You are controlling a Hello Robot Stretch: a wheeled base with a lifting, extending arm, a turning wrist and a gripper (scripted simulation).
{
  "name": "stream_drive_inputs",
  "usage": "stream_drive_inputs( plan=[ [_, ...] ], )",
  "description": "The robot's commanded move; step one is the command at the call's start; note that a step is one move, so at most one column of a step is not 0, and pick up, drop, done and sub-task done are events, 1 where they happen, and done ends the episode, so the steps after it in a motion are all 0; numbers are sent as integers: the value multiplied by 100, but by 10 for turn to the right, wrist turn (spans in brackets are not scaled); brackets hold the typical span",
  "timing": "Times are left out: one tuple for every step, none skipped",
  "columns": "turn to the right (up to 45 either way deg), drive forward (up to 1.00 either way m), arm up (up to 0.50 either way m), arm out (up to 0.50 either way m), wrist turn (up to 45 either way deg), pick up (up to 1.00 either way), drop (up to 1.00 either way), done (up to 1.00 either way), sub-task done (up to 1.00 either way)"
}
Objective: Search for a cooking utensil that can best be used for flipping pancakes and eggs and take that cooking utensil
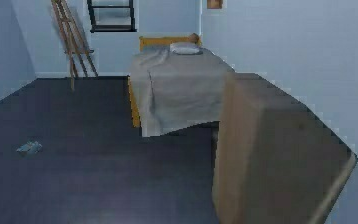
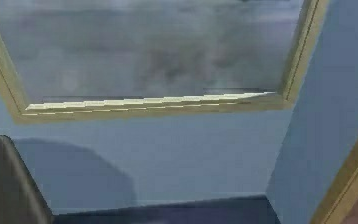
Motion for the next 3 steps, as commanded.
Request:
stream_drive_inputs(
  plan=[
    [0,35,0,0,0,0,0,0,0],
    [-450,0,0,0,0,0,0,0,0],
    [-210,0,0,0,0,0,0,0,0]
  ],
)
